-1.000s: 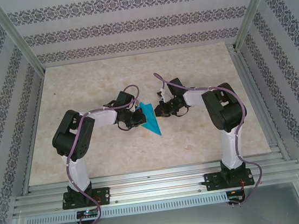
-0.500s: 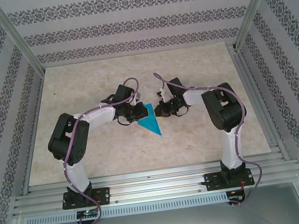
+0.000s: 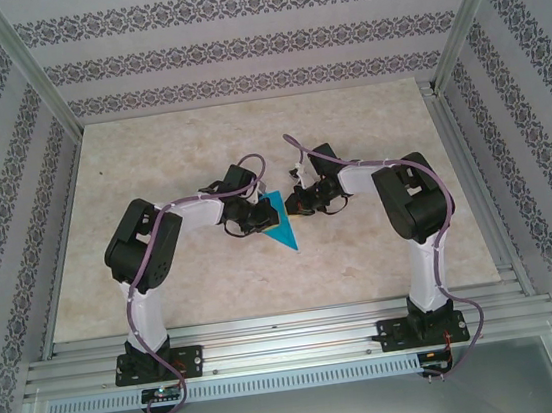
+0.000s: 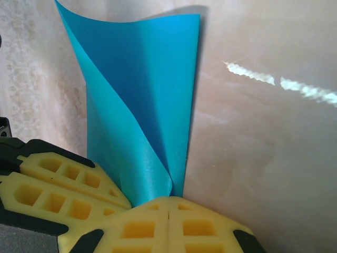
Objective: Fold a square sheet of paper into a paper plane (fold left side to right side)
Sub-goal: Fourth fold the wing at the center of the table.
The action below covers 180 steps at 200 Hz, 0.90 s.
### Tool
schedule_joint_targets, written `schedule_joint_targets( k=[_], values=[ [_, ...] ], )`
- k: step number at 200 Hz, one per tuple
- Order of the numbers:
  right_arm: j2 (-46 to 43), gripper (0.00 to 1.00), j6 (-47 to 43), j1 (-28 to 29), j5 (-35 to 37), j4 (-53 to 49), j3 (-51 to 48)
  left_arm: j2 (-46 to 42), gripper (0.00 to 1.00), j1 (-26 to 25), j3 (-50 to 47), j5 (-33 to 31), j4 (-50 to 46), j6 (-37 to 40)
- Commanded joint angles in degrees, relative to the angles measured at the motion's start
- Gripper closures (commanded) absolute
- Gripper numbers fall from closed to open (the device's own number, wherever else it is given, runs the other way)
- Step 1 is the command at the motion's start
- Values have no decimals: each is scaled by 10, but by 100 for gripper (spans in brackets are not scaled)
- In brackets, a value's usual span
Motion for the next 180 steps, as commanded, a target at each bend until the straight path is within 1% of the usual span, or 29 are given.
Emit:
schedule_joint_targets(
  k=[1, 26, 45, 62, 88, 111, 138, 180],
  values=[
    [-17, 93, 1, 1, 32, 3, -4, 10, 89, -5, 9, -10, 27, -10],
    [-66, 83, -2, -4, 53, -2, -17, 11, 89, -5, 5, -12, 31, -14],
    [-115, 77, -11, -5, 71, -19, -34, 10, 89, -5, 4, -13, 31, -15],
    [-157, 76, -3, 2, 72, -17, -68, 9, 89, -5, 3, -14, 32, -16],
    [-200, 73, 22, 40, 93, 12, -131, 6, 89, -5, 2, -15, 33, -16],
    [-201, 72, 46, 63, 101, 47, -160, 5, 89, -5, 2, -15, 32, -16],
    [-182, 72, 52, 79, 108, 55, -157, 4, 89, -5, 1, -17, 32, -15],
    [-163, 71, 54, 83, 113, 59, -152, 5, 89, -5, 3, -18, 28, -14]
  ],
)
